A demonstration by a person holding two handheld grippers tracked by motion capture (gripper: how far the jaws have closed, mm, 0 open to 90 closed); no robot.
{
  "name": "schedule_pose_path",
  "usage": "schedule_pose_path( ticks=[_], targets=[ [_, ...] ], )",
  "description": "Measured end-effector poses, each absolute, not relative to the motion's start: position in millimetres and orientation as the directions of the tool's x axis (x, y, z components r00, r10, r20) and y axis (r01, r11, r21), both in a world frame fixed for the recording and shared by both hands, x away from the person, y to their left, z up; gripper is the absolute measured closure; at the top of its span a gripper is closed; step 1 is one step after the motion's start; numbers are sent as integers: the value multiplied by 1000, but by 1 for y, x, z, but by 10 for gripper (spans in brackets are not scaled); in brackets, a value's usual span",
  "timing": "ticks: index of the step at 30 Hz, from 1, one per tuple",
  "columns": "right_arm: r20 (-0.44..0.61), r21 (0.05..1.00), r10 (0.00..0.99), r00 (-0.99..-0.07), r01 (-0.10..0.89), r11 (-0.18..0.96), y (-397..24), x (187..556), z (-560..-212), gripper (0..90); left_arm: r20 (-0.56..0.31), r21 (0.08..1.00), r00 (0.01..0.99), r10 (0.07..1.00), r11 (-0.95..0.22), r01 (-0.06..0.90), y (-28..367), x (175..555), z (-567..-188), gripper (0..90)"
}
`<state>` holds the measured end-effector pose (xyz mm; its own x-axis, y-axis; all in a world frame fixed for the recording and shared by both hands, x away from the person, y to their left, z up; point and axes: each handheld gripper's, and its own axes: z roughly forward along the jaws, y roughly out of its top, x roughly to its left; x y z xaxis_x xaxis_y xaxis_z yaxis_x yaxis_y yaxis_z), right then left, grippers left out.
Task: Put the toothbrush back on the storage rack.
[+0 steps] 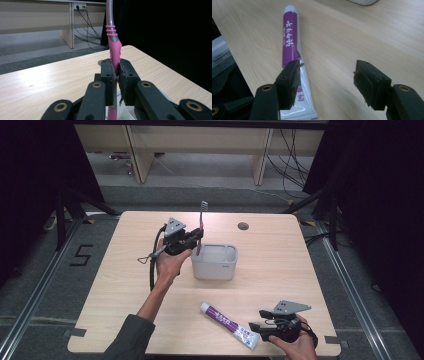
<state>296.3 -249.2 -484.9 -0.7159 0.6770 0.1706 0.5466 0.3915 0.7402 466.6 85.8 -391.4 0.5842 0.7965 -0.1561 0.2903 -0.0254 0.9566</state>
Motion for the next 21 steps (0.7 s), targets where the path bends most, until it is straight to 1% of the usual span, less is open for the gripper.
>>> schedule_pose_path(
  ticks=[2,6,7,10,13,18,21],
  targets=[
    [188,730,683,-705,566,383,-248,295,-485,386,-156,956,584,797,-28,292,86,467,-392,818],
    [183,733,682,-708,560,386,-248,295,-485,386,-157,954,579,800,-29,299,86,468,-396,818],
    [161,743,674,-721,538,399,-249,296,-485,387,-158,952,577,801,-31,304,86,469,-398,817],
    [168,738,679,-715,548,393,-249,296,-485,387,-154,951,574,804,-38,308,86,470,-401,817],
    [162,747,672,-722,535,395,-248,296,-486,387,-166,948,572,803,-30,318,85,471,-405,817],
    [161,747,672,-723,535,395,-249,296,-486,387,-157,944,561,813,-43,326,85,472,-412,817],
    [180,736,682,-709,557,384,-247,294,-485,387,-160,941,551,819,-43,336,87,474,-418,817]
  ],
)
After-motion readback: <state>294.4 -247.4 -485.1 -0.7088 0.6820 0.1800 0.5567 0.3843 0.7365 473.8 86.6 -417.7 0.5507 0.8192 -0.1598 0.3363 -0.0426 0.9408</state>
